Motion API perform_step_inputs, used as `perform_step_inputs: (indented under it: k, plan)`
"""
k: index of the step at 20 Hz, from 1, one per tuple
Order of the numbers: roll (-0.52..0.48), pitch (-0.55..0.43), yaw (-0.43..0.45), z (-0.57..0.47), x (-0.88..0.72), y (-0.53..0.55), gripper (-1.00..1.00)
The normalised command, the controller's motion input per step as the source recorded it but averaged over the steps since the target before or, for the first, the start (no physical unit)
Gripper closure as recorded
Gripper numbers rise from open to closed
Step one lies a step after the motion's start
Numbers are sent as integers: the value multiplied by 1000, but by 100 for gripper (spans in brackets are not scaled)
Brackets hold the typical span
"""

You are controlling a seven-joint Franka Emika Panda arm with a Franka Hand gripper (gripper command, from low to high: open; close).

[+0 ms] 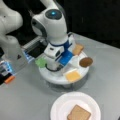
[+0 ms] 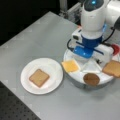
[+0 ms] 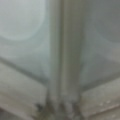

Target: Ingredient selection for cheeseburger or sandwich

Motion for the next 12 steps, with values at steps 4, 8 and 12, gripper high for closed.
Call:
perform_step_inputs:
  k: [4,8,12]
  plan:
    - [-117,-153,477,-414,-337,-57,-100]
    - [-74,-136,554,-407,-320,-62,-100]
    - [-61,-102,541,-392,-278,-83,-100]
